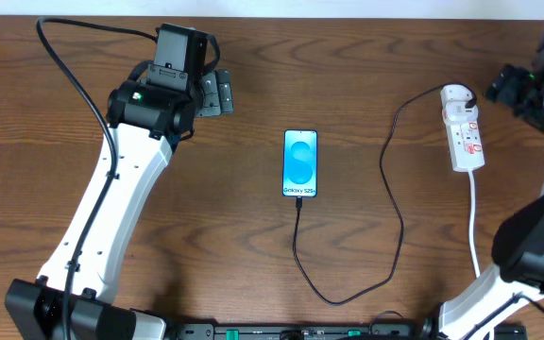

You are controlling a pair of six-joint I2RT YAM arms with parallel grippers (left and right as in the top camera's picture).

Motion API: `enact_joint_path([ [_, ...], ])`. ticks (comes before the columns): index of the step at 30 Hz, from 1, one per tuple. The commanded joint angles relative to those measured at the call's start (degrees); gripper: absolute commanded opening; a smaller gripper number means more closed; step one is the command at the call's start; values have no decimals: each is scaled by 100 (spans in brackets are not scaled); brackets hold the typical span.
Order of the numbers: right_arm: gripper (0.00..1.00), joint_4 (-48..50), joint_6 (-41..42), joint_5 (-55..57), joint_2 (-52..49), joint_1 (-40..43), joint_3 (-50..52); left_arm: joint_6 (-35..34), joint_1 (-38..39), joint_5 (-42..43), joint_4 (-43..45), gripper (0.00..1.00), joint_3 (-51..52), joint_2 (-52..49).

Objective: Plug charger to phone and switch on socket

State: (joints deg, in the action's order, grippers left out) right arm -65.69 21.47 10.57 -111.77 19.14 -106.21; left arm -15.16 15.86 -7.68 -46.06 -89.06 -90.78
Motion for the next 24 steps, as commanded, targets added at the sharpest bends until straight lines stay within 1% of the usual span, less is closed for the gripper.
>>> enact_joint_path([
  [1, 99, -11, 28, -844, -216, 334, 22, 11, -20, -92, 2, 95, -22, -20],
  [9, 99, -4, 31, -970, -1082, 645, 24, 11, -20, -92, 2, 95, -22, -20],
  [14, 99, 275, -57, -1187, -1554, 728, 24, 11, -20, -92, 2, 95, -22, -20],
  [17, 99, 479, -116, -1425, -1725, 750, 24, 11, -20, -92, 2, 95, -22, -20],
  [24, 99, 791, 15, -1499, -1790, 754, 24, 11, -20, -92, 2, 95, -22, -20],
])
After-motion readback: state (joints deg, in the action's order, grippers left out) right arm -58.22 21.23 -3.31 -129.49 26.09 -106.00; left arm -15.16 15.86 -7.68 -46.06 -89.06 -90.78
